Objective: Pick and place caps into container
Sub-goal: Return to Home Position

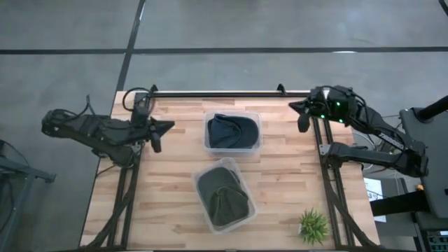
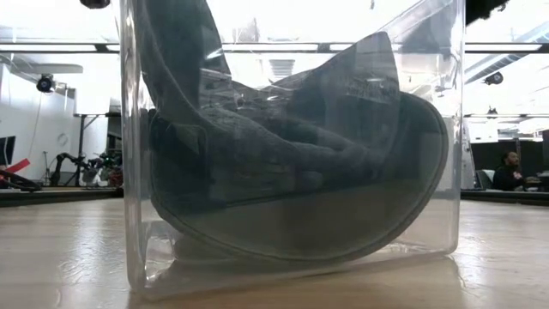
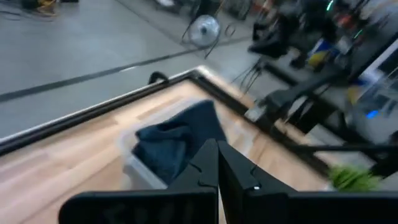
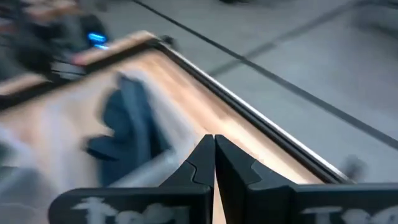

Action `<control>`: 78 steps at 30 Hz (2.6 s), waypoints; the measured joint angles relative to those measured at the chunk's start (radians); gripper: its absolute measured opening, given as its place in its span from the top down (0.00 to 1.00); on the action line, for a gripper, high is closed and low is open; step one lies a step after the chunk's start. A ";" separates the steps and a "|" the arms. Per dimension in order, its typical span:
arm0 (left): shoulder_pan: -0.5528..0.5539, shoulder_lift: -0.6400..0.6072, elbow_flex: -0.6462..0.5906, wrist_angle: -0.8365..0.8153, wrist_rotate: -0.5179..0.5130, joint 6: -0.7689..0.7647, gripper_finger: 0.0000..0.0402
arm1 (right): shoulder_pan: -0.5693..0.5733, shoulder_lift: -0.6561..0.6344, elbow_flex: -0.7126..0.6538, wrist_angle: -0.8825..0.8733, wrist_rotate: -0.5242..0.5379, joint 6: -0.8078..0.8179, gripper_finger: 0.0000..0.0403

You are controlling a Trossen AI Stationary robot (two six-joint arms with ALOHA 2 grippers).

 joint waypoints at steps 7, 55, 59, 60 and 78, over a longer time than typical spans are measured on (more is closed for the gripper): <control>-0.001 -0.189 -0.217 -0.063 -0.089 0.060 1.00 | 0.001 -0.115 -0.077 -0.191 0.130 0.093 0.98; -0.001 -0.742 -1.041 0.711 0.290 0.576 1.00 | 0.003 -0.521 -0.850 0.635 -0.333 -0.070 0.98; -0.001 -0.736 -1.041 0.707 0.275 0.508 1.00 | 0.003 -0.480 -0.850 0.635 -0.331 -0.067 0.98; -0.001 -0.733 -1.041 0.707 0.274 0.501 1.00 | 0.003 -0.473 -0.850 0.635 -0.331 -0.066 0.98; -0.001 -0.725 -1.042 0.701 0.271 0.492 1.00 | 0.003 -0.429 -0.850 0.635 -0.331 -0.065 0.98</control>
